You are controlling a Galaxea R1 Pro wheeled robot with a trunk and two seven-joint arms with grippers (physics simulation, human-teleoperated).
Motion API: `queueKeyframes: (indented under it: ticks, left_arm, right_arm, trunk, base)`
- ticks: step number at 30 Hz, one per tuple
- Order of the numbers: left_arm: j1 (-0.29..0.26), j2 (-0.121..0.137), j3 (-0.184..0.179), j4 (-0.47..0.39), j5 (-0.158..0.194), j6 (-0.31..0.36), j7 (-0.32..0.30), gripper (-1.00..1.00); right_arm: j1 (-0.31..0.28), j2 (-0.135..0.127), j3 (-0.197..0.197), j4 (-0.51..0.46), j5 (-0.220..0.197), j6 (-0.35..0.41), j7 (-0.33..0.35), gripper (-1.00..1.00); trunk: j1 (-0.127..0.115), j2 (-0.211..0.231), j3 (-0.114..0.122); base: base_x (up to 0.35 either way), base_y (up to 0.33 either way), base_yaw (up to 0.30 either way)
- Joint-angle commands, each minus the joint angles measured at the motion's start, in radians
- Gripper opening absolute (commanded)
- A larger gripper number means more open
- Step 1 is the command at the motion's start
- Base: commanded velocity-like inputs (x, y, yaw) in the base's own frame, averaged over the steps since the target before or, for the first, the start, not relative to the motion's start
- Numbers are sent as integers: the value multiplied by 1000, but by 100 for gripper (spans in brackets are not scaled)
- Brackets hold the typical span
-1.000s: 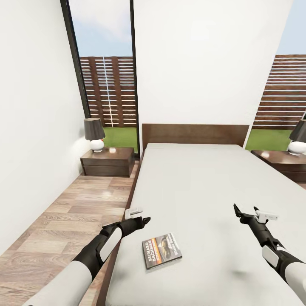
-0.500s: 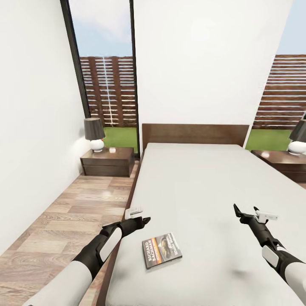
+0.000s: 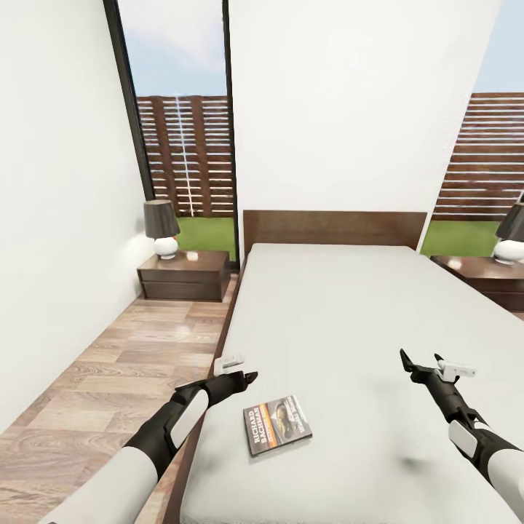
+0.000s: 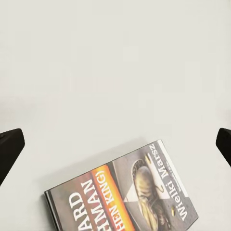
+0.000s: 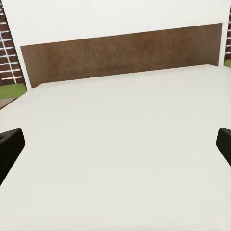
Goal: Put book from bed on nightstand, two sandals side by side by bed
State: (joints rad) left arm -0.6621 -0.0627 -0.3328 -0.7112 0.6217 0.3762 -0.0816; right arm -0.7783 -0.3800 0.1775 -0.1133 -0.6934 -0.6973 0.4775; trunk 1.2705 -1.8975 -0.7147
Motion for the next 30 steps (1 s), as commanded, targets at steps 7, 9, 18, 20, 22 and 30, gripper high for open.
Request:
queueKeyframes:
  ticks: [7, 9, 18, 20, 22, 30]
  left_arm:
    - [-1, 30, 6, -7, 5, 8, -61, 100]
    - [-1, 65, 8, -10, 5, 9, -94, 100]
    - [7, 338, 58, -48, 22, 6, -326, 100]
    - [9, 383, 92, -51, 28, 5, -376, 100]
    - [10, 408, 122, -46, 29, 4, -401, 100]
    - [15, 463, 159, 304, 29, -253, -428, 100]
  right_arm:
    - [-1, 0, 7, 0, -11, 8, 9, 100]
    - [-1, -1, 7, 0, -11, 9, 10, 100]
    - [-1, -1, 8, 0, -11, 12, 9, 100]
    - [-1, 0, 8, 0, -11, 12, 9, 100]
    - [-1, 0, 8, 0, -11, 12, 9, 100]
    - [-1, -7, 8, 0, -8, 43, 13, 100]
  trunk:
    - [0, 0, -1]
    - [0, 0, -1]
    - [0, 0, -1]
    - [0, 0, -1]
    - [0, 0, -1]
    - [0, 0, -1]
  base:
    - [0, 0, 0]
    - [0, 0, 0]
    - [0, 0, 0]
    - [0, 0, 0]
    - [0, 0, 0]
    - [0, 0, 0]
